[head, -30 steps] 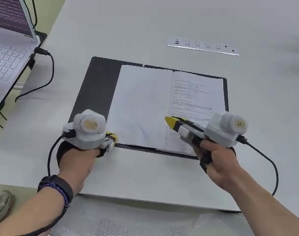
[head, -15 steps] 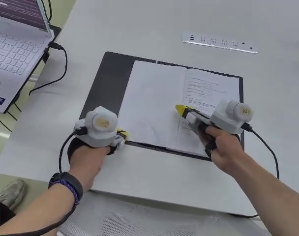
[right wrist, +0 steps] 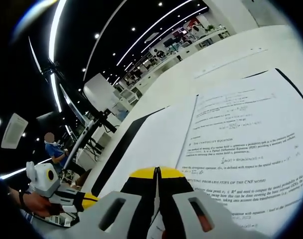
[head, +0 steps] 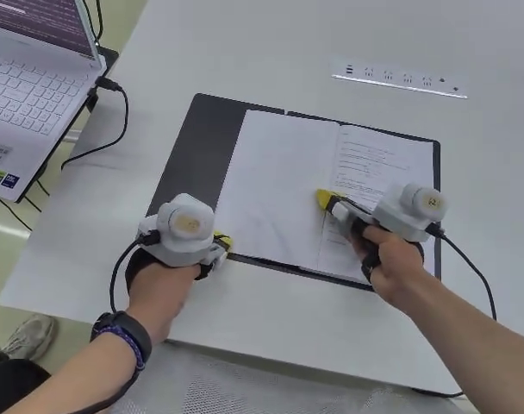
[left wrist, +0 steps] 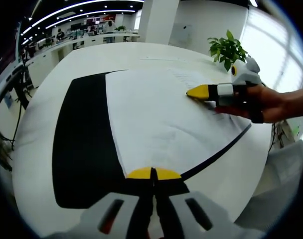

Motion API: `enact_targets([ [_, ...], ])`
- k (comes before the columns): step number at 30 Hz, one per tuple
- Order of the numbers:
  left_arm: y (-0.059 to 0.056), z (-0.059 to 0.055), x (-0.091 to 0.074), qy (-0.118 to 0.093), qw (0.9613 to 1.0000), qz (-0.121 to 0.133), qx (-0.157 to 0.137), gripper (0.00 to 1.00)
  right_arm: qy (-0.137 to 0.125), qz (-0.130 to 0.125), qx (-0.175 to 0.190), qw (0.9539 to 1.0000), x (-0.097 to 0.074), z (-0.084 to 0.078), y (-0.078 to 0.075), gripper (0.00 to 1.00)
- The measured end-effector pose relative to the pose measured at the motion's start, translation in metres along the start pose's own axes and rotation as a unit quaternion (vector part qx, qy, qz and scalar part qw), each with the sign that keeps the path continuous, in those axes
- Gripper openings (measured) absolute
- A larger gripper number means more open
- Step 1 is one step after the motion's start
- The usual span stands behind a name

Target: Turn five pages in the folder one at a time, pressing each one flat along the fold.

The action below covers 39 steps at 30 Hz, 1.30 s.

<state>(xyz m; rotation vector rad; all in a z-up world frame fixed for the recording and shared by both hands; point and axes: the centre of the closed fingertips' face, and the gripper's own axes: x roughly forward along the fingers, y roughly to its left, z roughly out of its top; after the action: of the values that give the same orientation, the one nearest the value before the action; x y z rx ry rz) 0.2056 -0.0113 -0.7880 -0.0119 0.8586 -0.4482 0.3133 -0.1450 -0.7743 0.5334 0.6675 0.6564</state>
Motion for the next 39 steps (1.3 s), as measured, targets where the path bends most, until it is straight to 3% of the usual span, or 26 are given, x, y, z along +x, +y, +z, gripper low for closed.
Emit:
enact_targets([
  [6, 0.0, -0.001, 0.001, -0.001, 1.0, 0.002, -0.001, 0.0, -0.012, 0.004, -0.003, 0.9999, 0.003, 0.007, 0.007, 0.0],
  [13, 0.001, -0.001, 0.002, -0.001, 1.0, -0.001, -0.003, 0.0, -0.034, 0.003, 0.022, 0.9992, 0.009, 0.019, 0.01, 0.0],
  [39, 0.001, -0.002, 0.002, 0.003, 1.0, 0.003, -0.004, 0.0, -0.092, -0.034, 0.079, 0.992, 0.036, 0.06, -0.015, 0.0],
])
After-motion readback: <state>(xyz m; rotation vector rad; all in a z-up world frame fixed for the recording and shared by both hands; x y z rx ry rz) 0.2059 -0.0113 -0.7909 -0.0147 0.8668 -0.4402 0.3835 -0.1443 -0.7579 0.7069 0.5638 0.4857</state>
